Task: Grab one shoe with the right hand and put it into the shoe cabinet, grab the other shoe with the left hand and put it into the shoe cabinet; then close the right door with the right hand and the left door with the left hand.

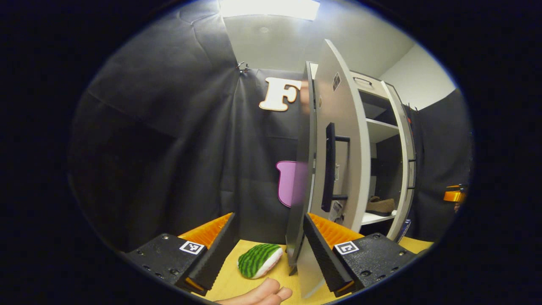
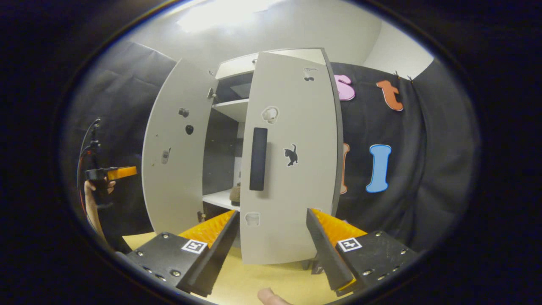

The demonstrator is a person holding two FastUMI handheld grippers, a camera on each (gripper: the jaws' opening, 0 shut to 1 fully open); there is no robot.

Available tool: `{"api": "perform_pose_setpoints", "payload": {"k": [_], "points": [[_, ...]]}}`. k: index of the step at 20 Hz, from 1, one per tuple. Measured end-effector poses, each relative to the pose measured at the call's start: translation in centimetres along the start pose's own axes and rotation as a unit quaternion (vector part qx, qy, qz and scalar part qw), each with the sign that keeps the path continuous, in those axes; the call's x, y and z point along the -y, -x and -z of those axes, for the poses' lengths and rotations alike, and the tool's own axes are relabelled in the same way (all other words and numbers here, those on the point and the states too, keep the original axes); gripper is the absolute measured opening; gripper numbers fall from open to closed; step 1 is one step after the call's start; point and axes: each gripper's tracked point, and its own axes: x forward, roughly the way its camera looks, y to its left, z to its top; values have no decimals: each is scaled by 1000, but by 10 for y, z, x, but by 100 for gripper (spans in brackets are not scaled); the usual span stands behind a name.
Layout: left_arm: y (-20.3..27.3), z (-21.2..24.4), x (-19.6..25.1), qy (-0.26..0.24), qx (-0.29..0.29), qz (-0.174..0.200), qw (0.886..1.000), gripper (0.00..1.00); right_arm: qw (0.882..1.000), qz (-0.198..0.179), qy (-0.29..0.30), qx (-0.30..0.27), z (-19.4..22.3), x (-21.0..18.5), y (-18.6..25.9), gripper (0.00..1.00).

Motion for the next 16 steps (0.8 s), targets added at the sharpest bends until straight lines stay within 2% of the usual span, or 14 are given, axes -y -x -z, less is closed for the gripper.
{"api": "perform_pose_setpoints", "payload": {"k": [3, 5, 6, 9, 12, 14, 15, 16], "points": [[-27, -4, -16, -19, -15, -12, 1000, 92, 1000, -13, -10, 20, -8, -14, 16, 96], [-46, -6, -28, -17, -29, -18, 999, 92, 1000, -10, -11, 27, -12, -15, 26, 96], [-56, -8, -36, -9, -35, -26, 999, 96, 1000, -5, -10, 25, -11, -15, 31, 96], [-70, -15, -64, -21, -45, -49, 998, 92, 1000, -1, -7, 23, -11, -18, 42, 94], [-81, -21, -64, -25, -57, -39, 997, 93, 1000, -4, 2, 29, -12, -22, 48, 96], [-82, -18, -49, -28, -76, -26, 996, 96, 999, -9, -1, 32, -13, -25, 50, 96], [-83, -18, -38, -33, -83, -15, 996, 93, 999, -12, -2, 34, -13, -27, 51, 96], [-81, -19, -28, -36, -89, -3, 995, 96, 999, -12, -3, 35, -14, -28, 53, 96]]}}
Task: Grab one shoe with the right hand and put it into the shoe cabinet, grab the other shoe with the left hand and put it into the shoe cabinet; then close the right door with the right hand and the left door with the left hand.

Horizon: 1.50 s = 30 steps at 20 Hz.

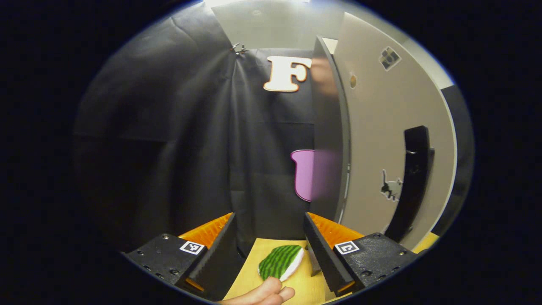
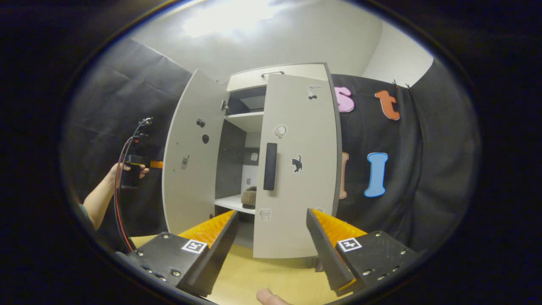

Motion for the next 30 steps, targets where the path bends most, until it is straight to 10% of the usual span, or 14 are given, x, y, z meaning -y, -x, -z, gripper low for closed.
{"api": "perform_pose_setpoints", "payload": {"k": [17, 30], "points": [[15, -24, 123, 10, 1, 75, 997, 90, 993, 67, -98, -15, 9, 26, 38, 94], [-7, -17, 219, 20, -19, 128, 991, 94, 993, 107, -50, -25, 22, 54, 43, 96]]}}
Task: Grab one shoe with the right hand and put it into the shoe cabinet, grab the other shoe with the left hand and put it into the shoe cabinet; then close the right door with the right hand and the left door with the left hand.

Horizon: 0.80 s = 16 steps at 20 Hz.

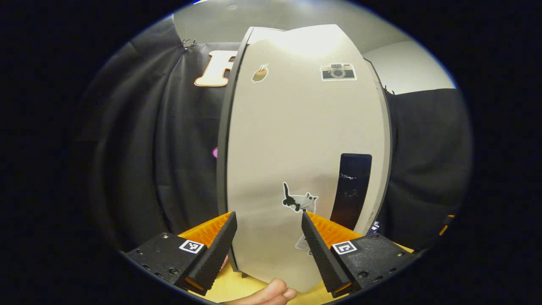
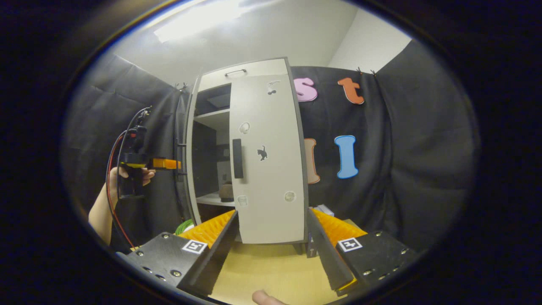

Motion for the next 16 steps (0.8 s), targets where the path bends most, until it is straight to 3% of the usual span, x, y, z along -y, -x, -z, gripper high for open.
{"api": "perform_pose_setpoints", "payload": {"k": [1, 3, 4, 16], "points": [[-3, -1, 3, -2, 4, -7, 1000, 89, 1000, 5, 3, 2, -1, 1, 1, 96], [-4, -2, 13, -1, 8, -8, 1000, 90, 1000, 16, 10, 8, -2, 5, 3, 96], [-3, -2, 17, -2, 11, -5, 1000, 95, 1000, 18, 16, 11, -2, 5, 4, 96], [38, -1, 12, -2, 12, -26, 1000, 97, 999, 15, 47, 16, -11, -12, 6, 96]]}}
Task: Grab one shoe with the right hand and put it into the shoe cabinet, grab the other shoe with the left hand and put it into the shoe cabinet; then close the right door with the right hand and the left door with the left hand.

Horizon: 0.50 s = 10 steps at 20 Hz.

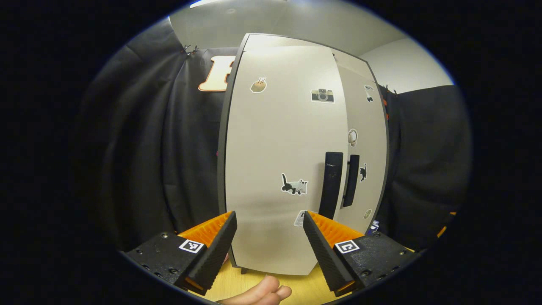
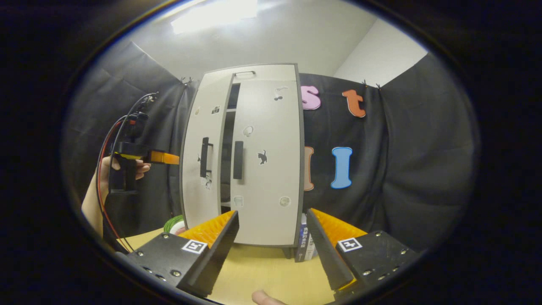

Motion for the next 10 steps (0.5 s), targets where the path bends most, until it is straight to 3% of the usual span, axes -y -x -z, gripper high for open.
{"api": "perform_pose_setpoints", "payload": {"k": [6, 9, 10], "points": [[45, 7, -5, -3, 4, -17, 1000, 96, 1000, 6, -3, 5, -10, -3, -1, 96], [65, 6, -14, -15, 16, -45, 999, 97, 1000, 18, -10, 0, -13, -5, -8, 94], [72, 9, -14, -15, 15, -51, 998, 93, 1000, 22, -10, -5, -12, -6, -10, 94]]}}
